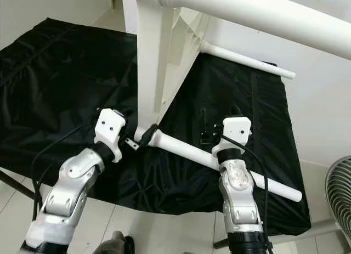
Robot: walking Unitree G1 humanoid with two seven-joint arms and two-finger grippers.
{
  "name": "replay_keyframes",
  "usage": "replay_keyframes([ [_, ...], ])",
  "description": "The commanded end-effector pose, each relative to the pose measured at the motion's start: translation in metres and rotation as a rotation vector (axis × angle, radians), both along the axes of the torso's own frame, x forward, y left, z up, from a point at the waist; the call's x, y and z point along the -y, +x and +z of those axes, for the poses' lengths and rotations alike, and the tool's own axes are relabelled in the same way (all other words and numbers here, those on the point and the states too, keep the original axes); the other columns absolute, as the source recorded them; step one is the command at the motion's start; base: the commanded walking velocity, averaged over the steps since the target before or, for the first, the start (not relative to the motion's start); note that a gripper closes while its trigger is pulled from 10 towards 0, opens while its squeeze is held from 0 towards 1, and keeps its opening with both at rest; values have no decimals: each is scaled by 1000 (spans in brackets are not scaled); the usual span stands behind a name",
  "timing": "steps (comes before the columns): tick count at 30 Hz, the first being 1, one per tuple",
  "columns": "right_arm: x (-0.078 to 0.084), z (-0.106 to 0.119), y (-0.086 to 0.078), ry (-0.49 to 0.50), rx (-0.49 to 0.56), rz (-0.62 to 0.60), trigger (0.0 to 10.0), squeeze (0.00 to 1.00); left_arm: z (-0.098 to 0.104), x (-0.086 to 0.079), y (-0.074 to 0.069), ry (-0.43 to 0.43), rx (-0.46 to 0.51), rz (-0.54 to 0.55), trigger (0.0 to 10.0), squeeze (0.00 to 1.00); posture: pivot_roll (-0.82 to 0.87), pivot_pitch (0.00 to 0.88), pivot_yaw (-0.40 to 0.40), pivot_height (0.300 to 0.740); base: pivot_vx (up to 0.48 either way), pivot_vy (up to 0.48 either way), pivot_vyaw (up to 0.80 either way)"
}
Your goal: Building children table
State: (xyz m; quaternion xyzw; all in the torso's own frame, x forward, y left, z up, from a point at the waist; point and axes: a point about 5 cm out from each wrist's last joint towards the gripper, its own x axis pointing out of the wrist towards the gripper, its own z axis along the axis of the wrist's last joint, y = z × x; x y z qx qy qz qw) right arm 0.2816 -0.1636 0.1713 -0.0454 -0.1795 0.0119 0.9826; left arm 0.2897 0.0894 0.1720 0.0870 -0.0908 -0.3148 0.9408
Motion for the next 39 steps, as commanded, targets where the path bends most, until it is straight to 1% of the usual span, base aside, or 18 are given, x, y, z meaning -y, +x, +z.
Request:
replay_keyframes([
  [1, 3, -3, 1, 6, -8, -17, 10000, 0, -1, -4, 9, -22, 6, 155, 10000, 0, 115, 55, -34, 740, 0, 0, 0],
  [5, 2, -3, 2, 5, -5, -18, 10000, 0, 3, 0, 17, -24, 13, 173, 10000, 0, 113, 49, -33, 740, 0, 0, 0],
  [6, 2, -3, 2, 5, -5, -18, 10000, 0, 3, 0, 17, -24, 13, 173, 10000, 0, 113, 49, -33, 740, 0, 0, 0],
  [7, 2, -2, 4, 8, -2, -18, 10000, 0, 6, 5, 24, -31, 11, 173, 10000, 0, 112, 45, -32, 740, 0, 0, 0],
  [11, 1, -1, 5, 7, 3, -18, 10000, 0, 10, 11, 29, -40, 14, 178, 10000, 0, 111, 42, -30, 740, 0, 0, 0],
  [13, 1, 0, 6, 7, 7, -19, 10000, 0, 12, 15, 34, -55, 0, 197, 10000, 0, 107, 36, -26, 740, 0, 0, 0],
  [14, 1, 0, 6, 7, 7, -19, 10000, 0, 12, 15, 34, -55, 0, 197, 10000, 0, 107, 36, -26, 740, 0, 0, 0],
  [17, 2, 1, 7, 8, 12, -29, 10000, 0, 12, 22, 42, -70, -41, 248, 10000, 0, 104, 33, -24, 740, 0, 0, 0],
  [21, 3, 2, 8, 9, 15, -35, 10000, 0, 11, 26, 46, -59, -66, 279, 10000, 0, 102, 32, -24, 740, 0, 0, 0],
  [23, 3, 3, 8, 9, 17, -33, 10000, 0, 12, 31, 50, -79, -93, 294, 10000, 0, 103, 34, -27, 740, 0, 0, 0],
  [25, 3, 3, 8, 9, 17, -33, 10000, 0, 14, 33, 51, -86, -97, 302, 10000, 0, 103, 34, -27, 740, 0, 0, 0],
  [28, 1, 4, 10, 12, 19, -31, 10000, 0, 21, 41, 57, -95, -95, 334, 10000, 0, 109, 43, -29, 740, 0, 0, 0],
  [30, 1, 4, 11, 13, 20, -30, 10000, 0, 23, 43, 59, -95, -93, 339, 10000, 0, 109, 43, -29, 740, 0, 0, 0],
  [33, -2, 5, 13, 23, 23, -30, 10000, 0, 34, 53, 65, -115, -105, 361, 10000, 0, 116, 52, -32, 740, 0, 0, 0],
  [39, -4, 6, 14, 26, 25, -28, 10000, 0, 40, 61, 72, -107, -123, 407, 10000, 0, 115, 61, -26, 740, 0, 0, 0],
])
